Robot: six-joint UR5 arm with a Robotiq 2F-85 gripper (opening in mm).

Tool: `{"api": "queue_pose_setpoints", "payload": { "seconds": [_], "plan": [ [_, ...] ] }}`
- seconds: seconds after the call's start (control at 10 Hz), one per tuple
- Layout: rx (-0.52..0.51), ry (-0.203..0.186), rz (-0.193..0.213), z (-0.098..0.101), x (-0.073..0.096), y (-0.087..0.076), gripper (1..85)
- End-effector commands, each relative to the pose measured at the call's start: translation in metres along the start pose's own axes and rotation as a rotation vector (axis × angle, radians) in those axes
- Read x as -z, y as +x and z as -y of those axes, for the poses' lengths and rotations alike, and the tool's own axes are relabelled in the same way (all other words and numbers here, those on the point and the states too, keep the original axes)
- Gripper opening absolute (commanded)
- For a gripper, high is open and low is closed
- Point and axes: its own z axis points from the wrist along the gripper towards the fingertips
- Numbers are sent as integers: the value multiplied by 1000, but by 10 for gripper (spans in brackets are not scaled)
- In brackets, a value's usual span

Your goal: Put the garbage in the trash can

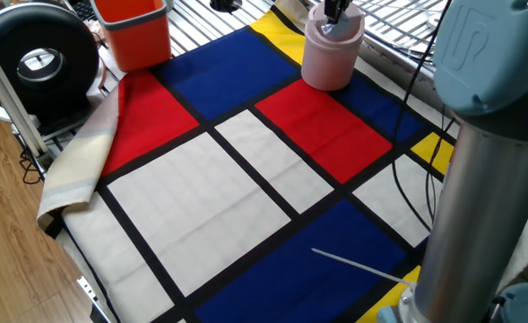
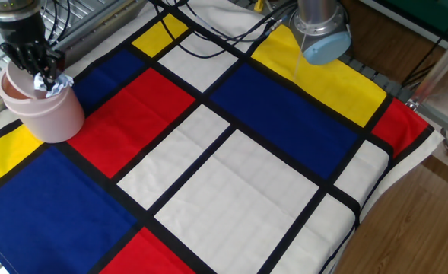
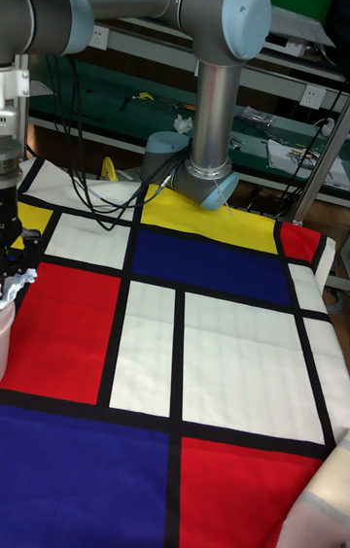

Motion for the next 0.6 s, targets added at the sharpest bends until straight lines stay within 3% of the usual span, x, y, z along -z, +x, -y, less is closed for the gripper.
{"api": "queue_pose_setpoints", "payload": {
  "seconds": [0.0, 0.1, 0.5],
  "plan": [
    [-42, 4, -57, 1, 13, 14, 10],
    [-60, 21, -79, 5, 15, 20, 10],
    [-76, 43, -82, 15, 18, 36, 10]
  ]
}}
